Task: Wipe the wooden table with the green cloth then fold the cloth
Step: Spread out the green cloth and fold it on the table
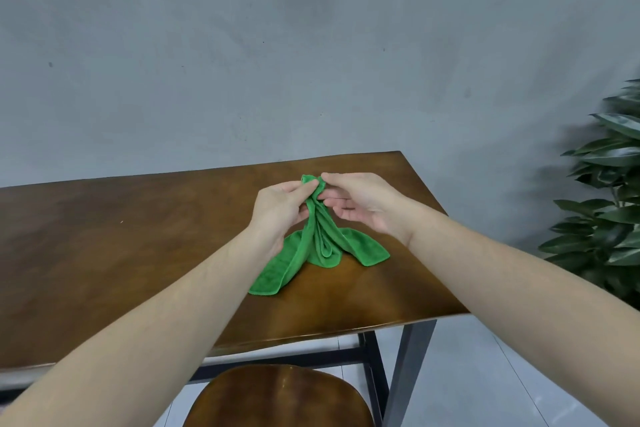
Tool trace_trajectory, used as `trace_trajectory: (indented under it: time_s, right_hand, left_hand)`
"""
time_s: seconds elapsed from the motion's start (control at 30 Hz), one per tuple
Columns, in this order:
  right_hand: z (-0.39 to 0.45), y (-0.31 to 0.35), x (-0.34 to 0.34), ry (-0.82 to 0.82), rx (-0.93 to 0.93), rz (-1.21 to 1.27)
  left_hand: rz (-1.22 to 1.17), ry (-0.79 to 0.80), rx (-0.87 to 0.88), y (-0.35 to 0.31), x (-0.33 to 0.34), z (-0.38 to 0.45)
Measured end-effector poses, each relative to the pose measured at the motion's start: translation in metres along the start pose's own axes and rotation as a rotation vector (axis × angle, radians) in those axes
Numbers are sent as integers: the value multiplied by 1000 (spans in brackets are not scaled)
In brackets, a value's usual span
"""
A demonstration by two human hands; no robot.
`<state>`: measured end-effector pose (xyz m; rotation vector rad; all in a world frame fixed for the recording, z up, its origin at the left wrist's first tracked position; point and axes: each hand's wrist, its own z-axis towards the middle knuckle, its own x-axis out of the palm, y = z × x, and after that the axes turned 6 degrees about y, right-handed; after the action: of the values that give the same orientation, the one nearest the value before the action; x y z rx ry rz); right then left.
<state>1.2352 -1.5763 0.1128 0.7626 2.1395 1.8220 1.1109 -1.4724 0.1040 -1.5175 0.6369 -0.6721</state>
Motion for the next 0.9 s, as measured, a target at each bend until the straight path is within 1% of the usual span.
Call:
trace_trajectory:
  time_s: [0.07, 0.13, 0.2, 0.27, 0.33, 0.4, 0.43, 0.53, 0.7, 0.83, 0.9]
  right_hand:
    - [-5, 1, 1, 52, 25, 37]
    - [-10, 1, 2, 101, 26, 20]
    - [-13, 1, 3, 168, -14, -35]
    - [-15, 3, 0, 209, -85, -137]
    - [-14, 7, -6, 143, -178, -244]
    - [-10, 8, -14, 12, -321, -441]
    - [-7, 8, -17, 4, -382, -506]
    - [-3, 5, -16, 63, -465, -514]
    - [-1, 4, -11, -17, -614, -619]
    - [-2, 2, -4, -5, -650, -621]
    - [0, 2, 1, -30, -665, -679]
  left_hand:
    - [88, 10, 47, -1, -1, -3]
    - [173, 54, 110, -4, -2, -8]
    - [248, 59, 174, -5, -2, -12]
    - [255, 19, 202, -4, -3, -10]
    - [215, 32, 186, -6, -3, -9]
    - [219, 89, 182, -9, -3, -8]
    - [224, 118, 186, -11, -4, -8]
    - [198, 163, 193, -16, -8, -5]
    - [210, 129, 255, -30, -12, -2]
    - [236, 93, 312, -42, -10, -1]
    - [242, 78, 342, -47, -9, -1]
